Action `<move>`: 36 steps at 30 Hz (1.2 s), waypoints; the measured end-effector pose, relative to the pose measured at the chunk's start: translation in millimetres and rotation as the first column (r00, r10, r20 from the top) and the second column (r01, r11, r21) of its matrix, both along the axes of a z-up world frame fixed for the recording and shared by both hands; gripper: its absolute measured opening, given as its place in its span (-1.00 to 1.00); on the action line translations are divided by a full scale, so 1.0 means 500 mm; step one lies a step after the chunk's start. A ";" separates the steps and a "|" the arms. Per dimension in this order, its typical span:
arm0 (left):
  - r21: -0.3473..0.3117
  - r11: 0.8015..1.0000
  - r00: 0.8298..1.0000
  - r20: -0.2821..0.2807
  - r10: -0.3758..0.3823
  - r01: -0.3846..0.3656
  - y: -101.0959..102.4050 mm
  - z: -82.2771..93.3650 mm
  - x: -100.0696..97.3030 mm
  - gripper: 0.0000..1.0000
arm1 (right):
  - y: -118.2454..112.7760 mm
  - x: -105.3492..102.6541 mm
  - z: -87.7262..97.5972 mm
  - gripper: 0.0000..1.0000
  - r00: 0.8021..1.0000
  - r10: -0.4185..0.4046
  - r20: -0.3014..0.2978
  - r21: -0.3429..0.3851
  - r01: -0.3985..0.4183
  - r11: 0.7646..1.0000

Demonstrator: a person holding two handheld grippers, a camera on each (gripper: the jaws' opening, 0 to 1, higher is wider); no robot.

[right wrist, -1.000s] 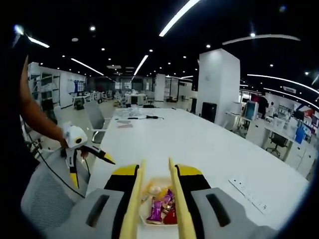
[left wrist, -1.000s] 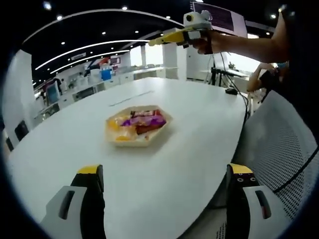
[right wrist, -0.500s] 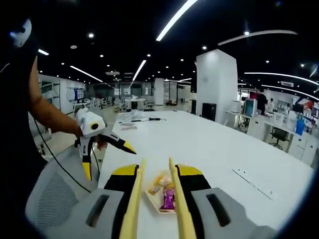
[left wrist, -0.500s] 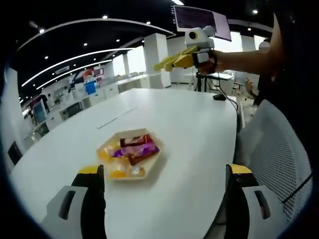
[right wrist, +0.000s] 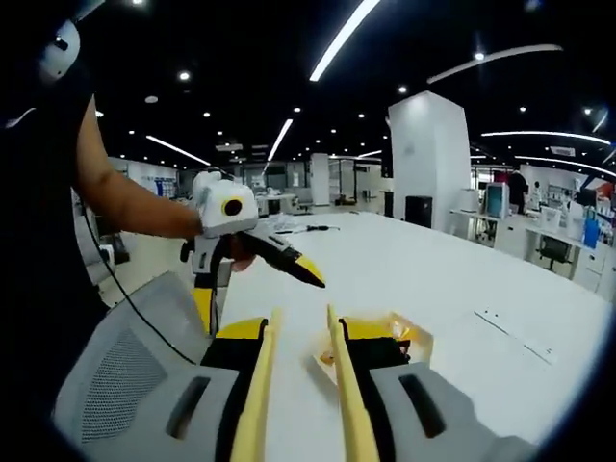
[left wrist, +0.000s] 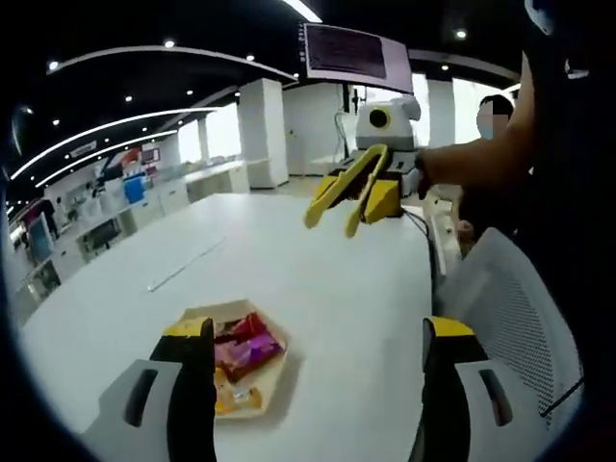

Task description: Place the target food into the container with the food tongs after gripping and lifting it, then release it inside without dropping or visibly crushing the food.

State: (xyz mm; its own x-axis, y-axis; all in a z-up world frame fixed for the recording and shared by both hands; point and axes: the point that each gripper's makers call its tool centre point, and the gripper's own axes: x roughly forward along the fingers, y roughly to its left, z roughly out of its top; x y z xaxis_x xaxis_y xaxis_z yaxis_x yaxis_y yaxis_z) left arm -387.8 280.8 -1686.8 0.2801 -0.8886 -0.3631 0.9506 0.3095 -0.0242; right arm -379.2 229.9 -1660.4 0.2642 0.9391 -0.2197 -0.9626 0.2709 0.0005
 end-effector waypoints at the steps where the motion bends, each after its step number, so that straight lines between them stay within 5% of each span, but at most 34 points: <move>1: 0.008 1.000 1.000 0.001 -0.007 0.007 -0.003 -0.003 -0.001 0.62 | 0.000 -0.003 -0.003 -0.44 1.000 0.002 -0.005 0.004 -0.002 1.000; 14: 0.043 0.987 0.988 0.012 -0.154 0.154 -0.054 0.002 -0.021 -0.04 | 0.021 -0.057 -0.031 -0.43 0.996 0.079 -0.051 0.025 -0.078 0.997; 36: 0.077 0.959 0.962 -0.006 -0.273 0.272 -0.082 0.002 -0.049 -0.54 | 0.030 -0.070 -0.042 -0.46 0.991 0.110 -0.072 0.028 -0.108 0.994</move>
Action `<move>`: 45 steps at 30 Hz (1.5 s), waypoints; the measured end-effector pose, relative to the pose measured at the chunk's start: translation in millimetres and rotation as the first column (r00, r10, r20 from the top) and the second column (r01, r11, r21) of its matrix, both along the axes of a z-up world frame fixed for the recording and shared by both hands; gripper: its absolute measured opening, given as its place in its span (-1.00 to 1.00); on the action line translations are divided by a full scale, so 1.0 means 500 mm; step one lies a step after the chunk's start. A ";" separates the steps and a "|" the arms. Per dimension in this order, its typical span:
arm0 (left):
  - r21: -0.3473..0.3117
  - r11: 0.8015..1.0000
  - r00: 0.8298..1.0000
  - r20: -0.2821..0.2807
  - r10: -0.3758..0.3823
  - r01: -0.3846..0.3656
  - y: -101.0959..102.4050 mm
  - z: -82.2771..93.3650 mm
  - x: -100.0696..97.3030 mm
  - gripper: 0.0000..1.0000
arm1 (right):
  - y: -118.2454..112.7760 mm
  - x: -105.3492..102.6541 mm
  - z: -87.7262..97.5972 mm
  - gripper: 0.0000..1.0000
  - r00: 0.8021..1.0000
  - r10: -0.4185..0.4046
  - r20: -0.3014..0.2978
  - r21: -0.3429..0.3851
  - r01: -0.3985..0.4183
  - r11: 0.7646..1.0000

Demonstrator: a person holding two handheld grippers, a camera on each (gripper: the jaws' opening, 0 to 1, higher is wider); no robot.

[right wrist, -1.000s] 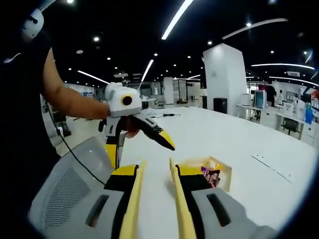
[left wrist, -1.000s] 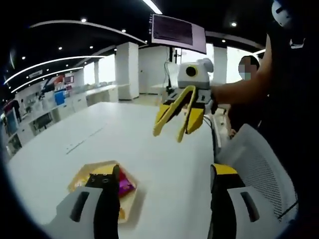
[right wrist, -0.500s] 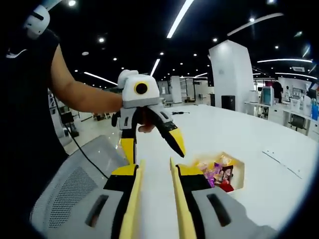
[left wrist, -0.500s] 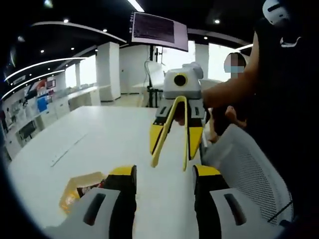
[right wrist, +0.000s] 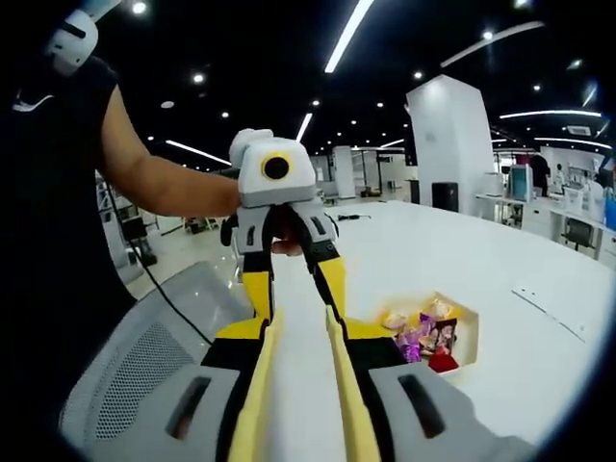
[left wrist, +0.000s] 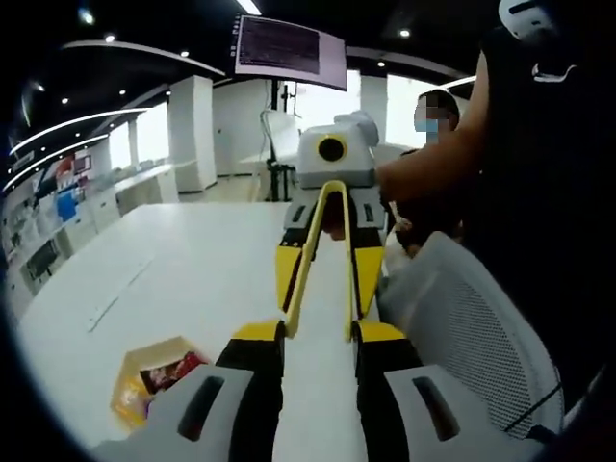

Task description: Place the target food into the container with the food tongs after gripping and lifting it, then release it inside without dropping or visibly crushing the food.

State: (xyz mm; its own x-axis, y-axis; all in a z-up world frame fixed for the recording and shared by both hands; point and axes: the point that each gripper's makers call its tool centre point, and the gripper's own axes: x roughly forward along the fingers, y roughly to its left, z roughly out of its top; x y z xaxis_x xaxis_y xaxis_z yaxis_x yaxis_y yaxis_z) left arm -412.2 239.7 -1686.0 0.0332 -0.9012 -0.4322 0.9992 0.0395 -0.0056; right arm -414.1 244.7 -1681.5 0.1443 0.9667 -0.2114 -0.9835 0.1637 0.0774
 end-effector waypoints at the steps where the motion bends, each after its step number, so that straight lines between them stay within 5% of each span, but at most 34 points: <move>1: -0.001 1.000 1.000 0.002 0.002 -0.002 0.000 0.001 0.001 -0.57 | -0.001 0.002 0.000 -0.47 1.000 -0.003 -0.004 0.002 0.003 1.000; 20: 0.035 0.999 0.999 0.039 0.027 -0.028 0.021 -0.003 0.024 -0.94 | -0.023 0.016 -0.011 -0.58 0.995 -0.060 -0.081 0.007 0.061 0.998; 31: 0.042 0.995 0.993 0.082 0.082 -0.086 0.038 -0.022 0.041 -0.99 | -0.048 0.034 -0.010 -0.57 0.991 -0.106 -0.084 0.003 0.107 0.994; 38: 0.077 0.989 0.984 0.134 0.116 -0.127 0.064 -0.058 0.050 -1.00 | -0.065 0.046 -0.054 -0.55 0.988 -0.133 -0.084 -0.047 0.129 0.991; 45: 0.170 0.979 0.984 0.158 0.085 -0.112 0.067 -0.130 0.036 -1.00 | -0.070 0.036 -0.145 -0.57 0.984 -0.134 -0.114 -0.140 0.117 0.983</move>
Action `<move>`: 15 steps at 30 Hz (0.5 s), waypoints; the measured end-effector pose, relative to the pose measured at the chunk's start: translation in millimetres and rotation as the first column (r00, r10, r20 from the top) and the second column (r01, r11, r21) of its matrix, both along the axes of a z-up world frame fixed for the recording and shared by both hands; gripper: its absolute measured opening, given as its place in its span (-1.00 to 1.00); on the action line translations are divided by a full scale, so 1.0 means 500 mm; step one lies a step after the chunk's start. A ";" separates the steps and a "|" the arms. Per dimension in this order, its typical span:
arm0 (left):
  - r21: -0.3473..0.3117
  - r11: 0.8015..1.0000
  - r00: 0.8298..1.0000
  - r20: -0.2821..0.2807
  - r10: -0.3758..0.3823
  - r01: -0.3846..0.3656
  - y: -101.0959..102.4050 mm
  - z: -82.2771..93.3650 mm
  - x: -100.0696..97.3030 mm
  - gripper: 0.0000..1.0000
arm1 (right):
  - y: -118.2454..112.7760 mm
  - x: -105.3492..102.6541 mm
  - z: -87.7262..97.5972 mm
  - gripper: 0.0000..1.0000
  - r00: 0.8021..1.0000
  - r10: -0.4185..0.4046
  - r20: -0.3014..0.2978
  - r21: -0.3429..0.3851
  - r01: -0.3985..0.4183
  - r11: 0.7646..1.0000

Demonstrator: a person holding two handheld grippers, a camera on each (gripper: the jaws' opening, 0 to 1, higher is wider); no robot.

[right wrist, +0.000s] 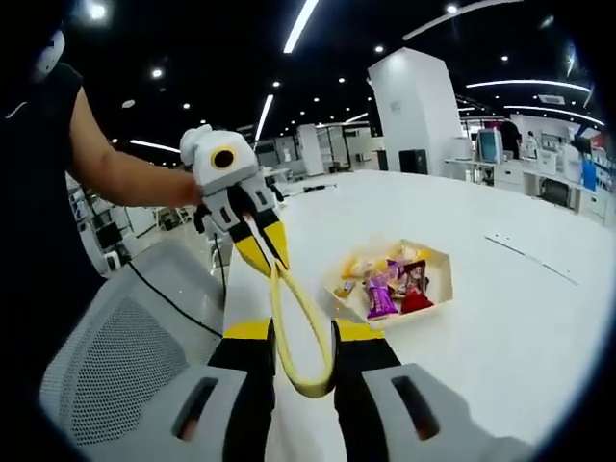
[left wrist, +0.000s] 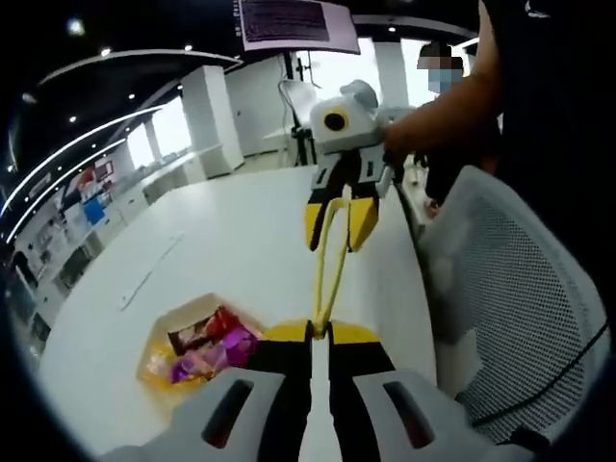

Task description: Place the target food into the container with the food tongs after gripping and lifting it, then release it inside without dropping or visibly crushing the food.

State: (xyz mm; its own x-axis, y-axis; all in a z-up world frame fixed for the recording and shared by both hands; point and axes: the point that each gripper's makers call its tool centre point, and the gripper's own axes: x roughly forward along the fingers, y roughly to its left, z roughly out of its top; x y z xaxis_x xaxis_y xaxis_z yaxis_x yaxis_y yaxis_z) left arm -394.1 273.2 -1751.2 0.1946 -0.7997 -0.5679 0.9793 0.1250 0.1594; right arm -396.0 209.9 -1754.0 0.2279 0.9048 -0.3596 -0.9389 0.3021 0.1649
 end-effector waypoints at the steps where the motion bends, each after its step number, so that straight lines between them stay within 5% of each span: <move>1: 0.010 1.000 1.000 -0.002 -0.003 0.003 0.001 -0.008 -0.003 -1.00 | 0.001 -0.003 -0.012 -0.57 1.000 0.008 -0.007 -0.017 -0.008 1.000; 5: 0.052 0.999 1.000 -0.007 0.000 0.000 0.007 -0.052 0.002 -1.00 | 0.004 -0.004 -0.082 -0.58 0.999 0.033 -0.033 -0.116 -0.037 0.993; 15: 0.100 0.995 1.000 -0.012 0.026 -0.025 0.030 -0.106 0.016 -1.00 | 0.011 0.018 -0.124 -0.55 0.999 -0.008 -0.033 -0.141 0.003 0.990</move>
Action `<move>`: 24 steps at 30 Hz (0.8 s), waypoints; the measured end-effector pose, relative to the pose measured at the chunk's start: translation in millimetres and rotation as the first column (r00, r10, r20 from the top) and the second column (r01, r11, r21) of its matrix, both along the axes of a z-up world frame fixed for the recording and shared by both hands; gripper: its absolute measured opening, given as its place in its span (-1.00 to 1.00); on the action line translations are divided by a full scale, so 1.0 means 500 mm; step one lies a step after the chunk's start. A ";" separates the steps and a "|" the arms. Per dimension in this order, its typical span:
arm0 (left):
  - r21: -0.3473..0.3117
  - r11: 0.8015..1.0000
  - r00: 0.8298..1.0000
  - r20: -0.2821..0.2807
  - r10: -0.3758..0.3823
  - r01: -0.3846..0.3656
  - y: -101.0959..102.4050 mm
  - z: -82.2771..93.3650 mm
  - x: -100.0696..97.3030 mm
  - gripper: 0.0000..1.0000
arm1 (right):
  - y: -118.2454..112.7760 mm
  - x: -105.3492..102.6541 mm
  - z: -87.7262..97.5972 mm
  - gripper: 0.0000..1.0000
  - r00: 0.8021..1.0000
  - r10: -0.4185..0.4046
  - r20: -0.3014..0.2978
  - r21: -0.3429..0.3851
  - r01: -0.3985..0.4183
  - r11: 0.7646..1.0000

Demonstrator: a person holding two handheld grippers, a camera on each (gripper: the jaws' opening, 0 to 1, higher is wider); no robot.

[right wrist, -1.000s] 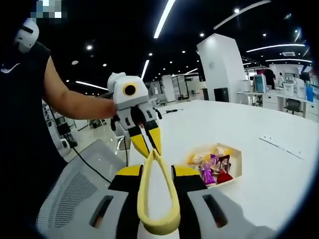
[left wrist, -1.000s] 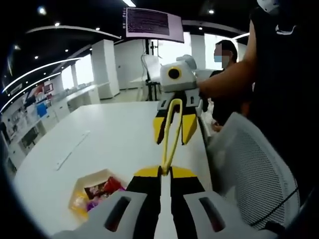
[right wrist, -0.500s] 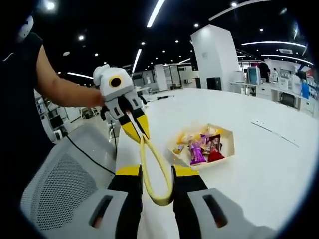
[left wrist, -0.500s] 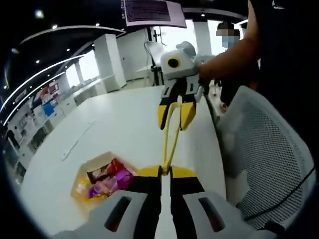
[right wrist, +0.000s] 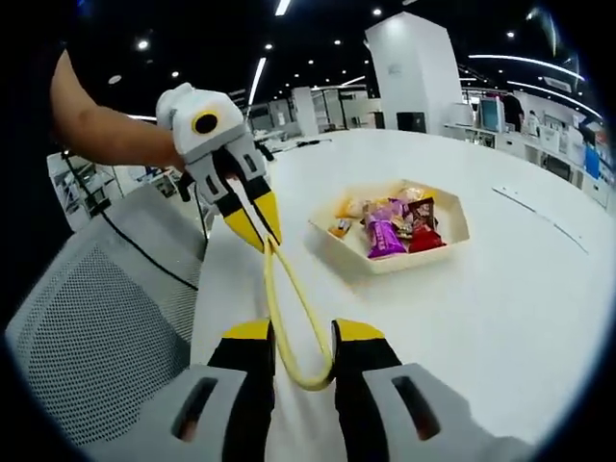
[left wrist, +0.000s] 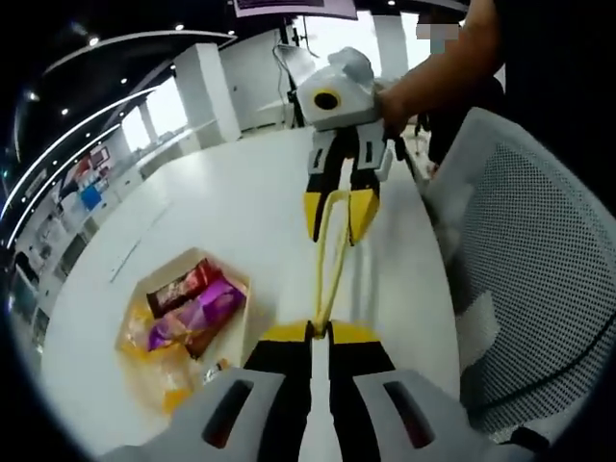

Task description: Place the target food into the container with the food tongs after gripping and lifting it, then release it inside without dropping or visibly crushing the food.

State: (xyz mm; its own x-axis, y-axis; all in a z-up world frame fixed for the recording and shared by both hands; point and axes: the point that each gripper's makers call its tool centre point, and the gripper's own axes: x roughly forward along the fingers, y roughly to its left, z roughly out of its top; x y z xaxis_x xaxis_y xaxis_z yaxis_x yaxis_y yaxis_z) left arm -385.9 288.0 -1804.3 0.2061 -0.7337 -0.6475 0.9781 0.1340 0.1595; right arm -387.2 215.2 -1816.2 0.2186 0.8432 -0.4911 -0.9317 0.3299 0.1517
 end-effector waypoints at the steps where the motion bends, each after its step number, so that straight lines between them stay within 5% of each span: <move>1: 0.004 1.000 1.000 0.001 -0.002 0.002 0.000 -0.003 0.001 -1.00 | -0.002 0.002 -0.004 -0.55 1.000 -0.007 0.003 -0.003 0.007 1.000; 7: 0.050 0.998 0.999 0.003 -0.032 0.032 0.007 -0.026 0.004 -1.00 | -0.020 0.009 -0.030 -0.56 0.999 -0.041 0.027 -0.037 0.042 0.998; 8: 0.135 0.991 1.000 -0.015 -0.010 0.012 0.040 -0.047 0.004 -1.00 | -0.023 0.010 -0.030 -0.58 0.998 -0.045 0.032 -0.037 0.046 0.998; 9: 0.067 0.997 0.999 -0.003 -0.035 0.035 0.018 -0.037 0.007 -1.00 | -0.025 0.013 -0.030 -0.59 0.998 -0.048 0.037 -0.039 0.049 0.998; 24: 0.145 0.988 0.997 -0.063 -0.042 0.050 0.034 -0.100 0.008 -0.86 | -0.037 0.028 -0.027 -0.55 0.997 -0.052 0.063 -0.060 0.055 0.997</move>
State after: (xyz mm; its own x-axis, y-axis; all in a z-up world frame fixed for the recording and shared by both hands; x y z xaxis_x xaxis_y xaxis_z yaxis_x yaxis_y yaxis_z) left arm -381.8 305.0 -1854.3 0.1324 -0.6381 -0.7585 0.9909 0.0681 0.1157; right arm -373.5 196.6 -1829.9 0.2942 0.7978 -0.5263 -0.9194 0.3866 0.0721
